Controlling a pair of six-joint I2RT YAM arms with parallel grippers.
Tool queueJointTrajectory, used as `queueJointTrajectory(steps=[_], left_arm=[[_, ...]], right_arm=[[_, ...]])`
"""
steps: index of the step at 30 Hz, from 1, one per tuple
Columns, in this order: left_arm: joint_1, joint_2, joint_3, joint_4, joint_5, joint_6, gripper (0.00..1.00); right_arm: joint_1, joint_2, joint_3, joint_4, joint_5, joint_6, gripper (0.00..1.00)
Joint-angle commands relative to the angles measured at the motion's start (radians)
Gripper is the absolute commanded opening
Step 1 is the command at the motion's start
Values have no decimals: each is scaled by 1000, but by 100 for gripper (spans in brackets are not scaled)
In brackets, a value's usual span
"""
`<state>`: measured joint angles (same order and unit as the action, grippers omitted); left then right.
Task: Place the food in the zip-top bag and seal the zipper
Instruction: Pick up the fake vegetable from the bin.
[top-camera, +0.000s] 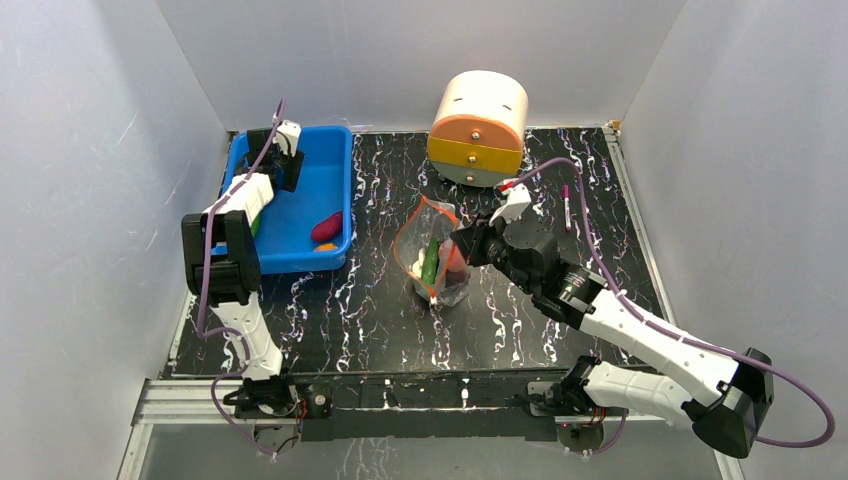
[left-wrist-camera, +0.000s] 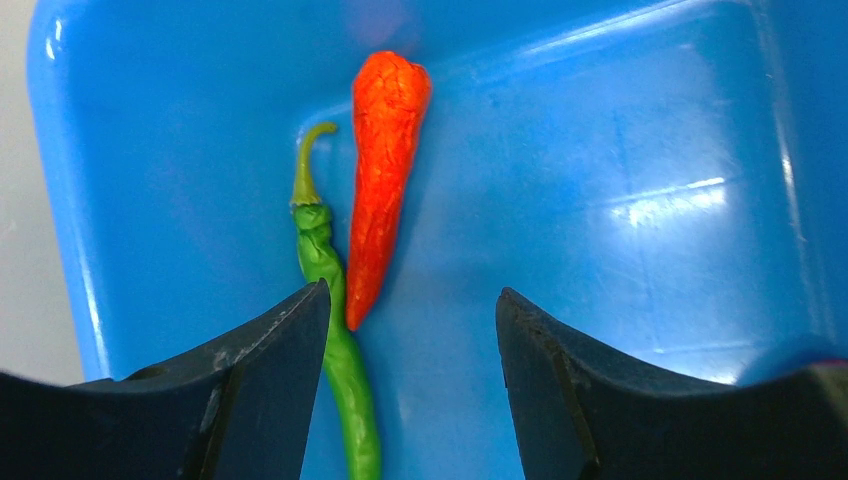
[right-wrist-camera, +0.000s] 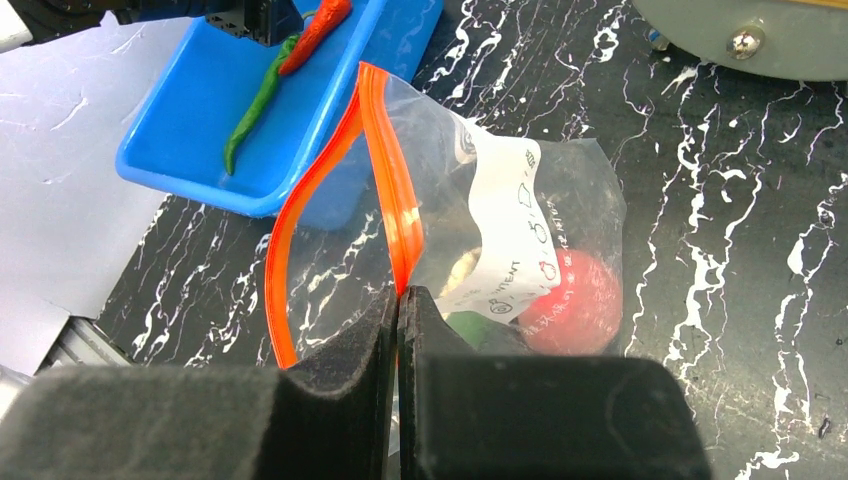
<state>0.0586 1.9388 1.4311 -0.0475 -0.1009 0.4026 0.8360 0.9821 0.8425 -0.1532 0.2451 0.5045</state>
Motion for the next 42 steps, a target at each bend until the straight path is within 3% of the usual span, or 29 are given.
queueJointTrajectory(steps=[1,31,42], left_arm=[[16,43,24,71,-13,48,59],[76,208,157,9,72,-9,44],[79,238,172,-29,106,-59,43]], right_arm=[[-2,-34,-17,58,29,22,0],[-2,-25,-30,72,38,2,0],[-2,-37,-35,74,39,9,0]])
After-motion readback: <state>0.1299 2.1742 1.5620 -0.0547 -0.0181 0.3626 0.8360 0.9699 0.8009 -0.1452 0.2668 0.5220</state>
